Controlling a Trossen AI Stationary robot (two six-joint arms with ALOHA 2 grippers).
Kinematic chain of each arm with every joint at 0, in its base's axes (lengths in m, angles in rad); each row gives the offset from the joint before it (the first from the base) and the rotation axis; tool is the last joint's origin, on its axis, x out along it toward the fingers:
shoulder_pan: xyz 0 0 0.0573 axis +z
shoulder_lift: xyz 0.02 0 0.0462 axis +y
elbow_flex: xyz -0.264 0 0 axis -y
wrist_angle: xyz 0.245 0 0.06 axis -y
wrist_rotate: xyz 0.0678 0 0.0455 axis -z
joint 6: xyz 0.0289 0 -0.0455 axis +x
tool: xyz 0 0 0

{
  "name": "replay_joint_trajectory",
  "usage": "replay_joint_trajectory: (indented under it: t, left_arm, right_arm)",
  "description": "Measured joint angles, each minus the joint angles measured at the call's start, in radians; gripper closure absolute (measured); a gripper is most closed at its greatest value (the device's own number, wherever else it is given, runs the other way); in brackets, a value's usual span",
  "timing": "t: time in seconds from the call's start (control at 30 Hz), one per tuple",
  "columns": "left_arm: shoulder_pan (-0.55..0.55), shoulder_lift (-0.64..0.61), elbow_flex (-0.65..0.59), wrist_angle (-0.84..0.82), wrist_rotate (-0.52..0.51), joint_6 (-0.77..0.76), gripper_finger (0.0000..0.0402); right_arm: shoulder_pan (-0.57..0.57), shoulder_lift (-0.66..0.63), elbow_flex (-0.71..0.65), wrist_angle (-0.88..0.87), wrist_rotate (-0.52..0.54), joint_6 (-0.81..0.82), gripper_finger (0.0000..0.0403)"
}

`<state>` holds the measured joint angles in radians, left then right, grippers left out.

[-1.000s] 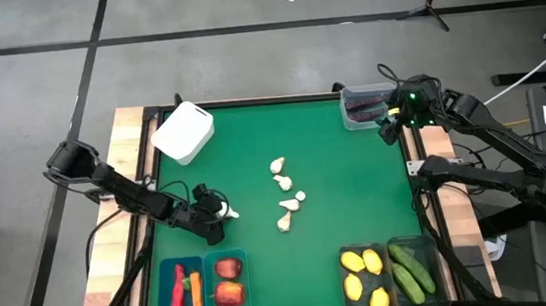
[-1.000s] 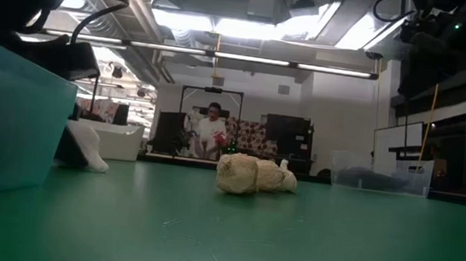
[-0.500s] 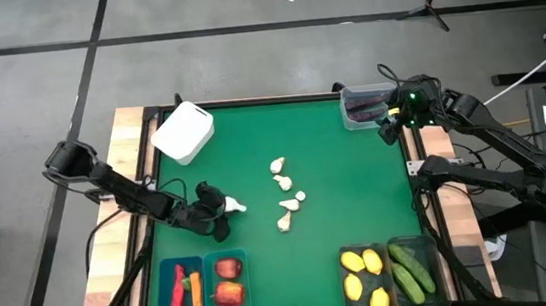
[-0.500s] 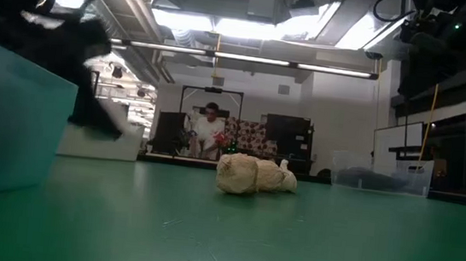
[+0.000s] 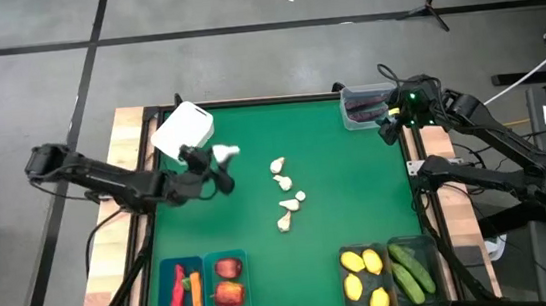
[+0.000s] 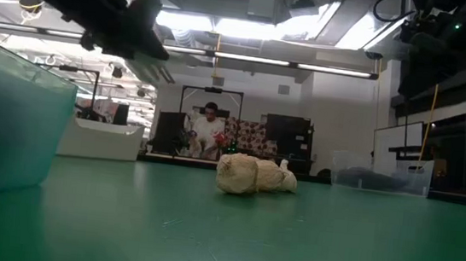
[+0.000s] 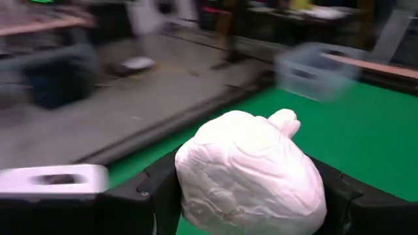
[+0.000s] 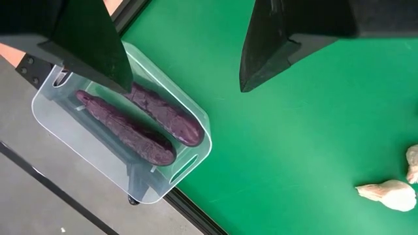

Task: Sort produce into baskets
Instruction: Put the garlic into the white bin

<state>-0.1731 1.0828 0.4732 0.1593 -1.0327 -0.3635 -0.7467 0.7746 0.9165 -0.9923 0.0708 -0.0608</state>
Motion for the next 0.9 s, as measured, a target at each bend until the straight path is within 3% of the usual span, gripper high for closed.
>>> replay_joint_trajectory:
  t: [0.1, 0.4, 0.67, 0.9]
  left_arm:
    - [0.079, -0.056, 0.000, -0.059, -0.076, -0.001, 0.0179]
    - [0.326, -0.135, 0.000, -0.344, -0.061, -0.171, 0.0179]
    - [0.503, -0.133, 0.000, -0.627, 0.059, -0.372, 0.0179]
    - [0.605, -0.130, -0.009, -0.678, 0.216, -0.388, 0.0178]
  right_arm:
    - [0.000, 0.000, 0.000, -0.005, 0.000, 0.000, 0.0121]
    - [0.000, 0.000, 0.000, -0.005, 0.000, -0.021, 0.0121]
    - [0.000, 0.000, 0.000, -0.004, 0.000, -0.023, 0.0121]
    - [0.000, 0.000, 0.000, -0.004, 0.000, -0.023, 0.0121]
